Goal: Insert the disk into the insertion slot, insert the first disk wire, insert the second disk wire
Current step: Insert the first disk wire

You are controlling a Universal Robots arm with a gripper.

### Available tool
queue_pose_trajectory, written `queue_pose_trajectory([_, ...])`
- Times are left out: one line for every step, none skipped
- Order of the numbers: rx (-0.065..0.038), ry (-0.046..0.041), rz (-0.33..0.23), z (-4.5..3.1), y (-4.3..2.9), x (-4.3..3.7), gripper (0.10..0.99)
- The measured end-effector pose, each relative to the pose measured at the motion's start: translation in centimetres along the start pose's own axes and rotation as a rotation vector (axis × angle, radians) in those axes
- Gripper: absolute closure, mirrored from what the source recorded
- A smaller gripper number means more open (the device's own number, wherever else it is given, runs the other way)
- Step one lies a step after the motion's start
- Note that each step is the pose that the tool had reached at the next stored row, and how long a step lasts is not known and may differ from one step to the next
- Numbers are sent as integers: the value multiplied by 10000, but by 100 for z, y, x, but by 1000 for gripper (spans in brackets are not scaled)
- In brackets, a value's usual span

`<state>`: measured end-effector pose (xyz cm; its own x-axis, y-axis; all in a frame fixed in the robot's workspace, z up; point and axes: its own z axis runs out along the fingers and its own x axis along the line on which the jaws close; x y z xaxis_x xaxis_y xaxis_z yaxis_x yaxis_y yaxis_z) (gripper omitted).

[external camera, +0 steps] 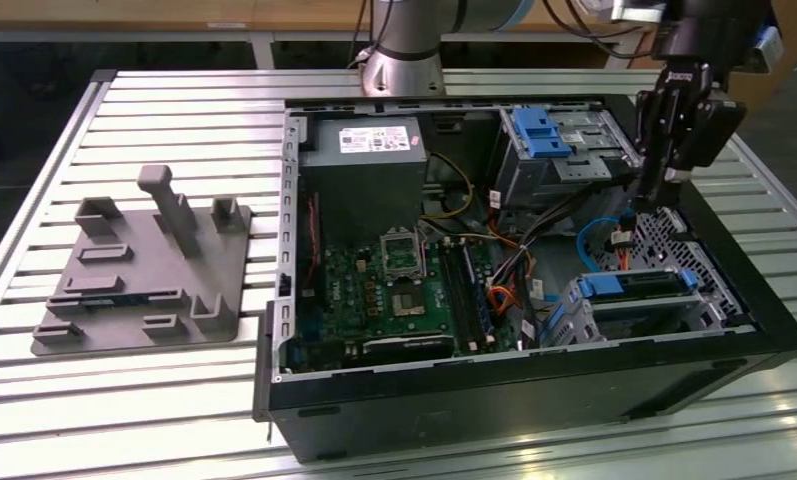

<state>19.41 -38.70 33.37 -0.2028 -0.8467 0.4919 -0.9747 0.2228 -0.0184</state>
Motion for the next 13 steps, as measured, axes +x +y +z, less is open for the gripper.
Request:
queue_pose_trajectory([-29,4,50,8,0,-6,675])
queue_pose_trajectory([-50,9,81,12,1,-10,675])
queue_pose_trajectory([-68,16,99,12,2,-14,675])
queue_pose_trajectory([-86,34,104,10,3,-19,675])
queue_pose_trajectory([-103,61,96,9,5,-28,675])
queue_pose_trajectory([-118,96,86,10,6,-36,675])
queue_pose_trajectory([-129,122,80,13,7,-42,675])
queue_pose_trajectory([-137,147,77,18,8,-45,675])
queue_pose_trajectory([-138,171,77,23,8,-47,675])
queue_pose_trajectory([-137,196,79,27,8,-50,675])
queue_pose_trajectory([-137,214,79,29,7,-53,675])
queue_pose_trajectory([-136,228,81,30,6,-55,675])
queue_pose_trajectory([-135,256,84,32,4,-57,675])
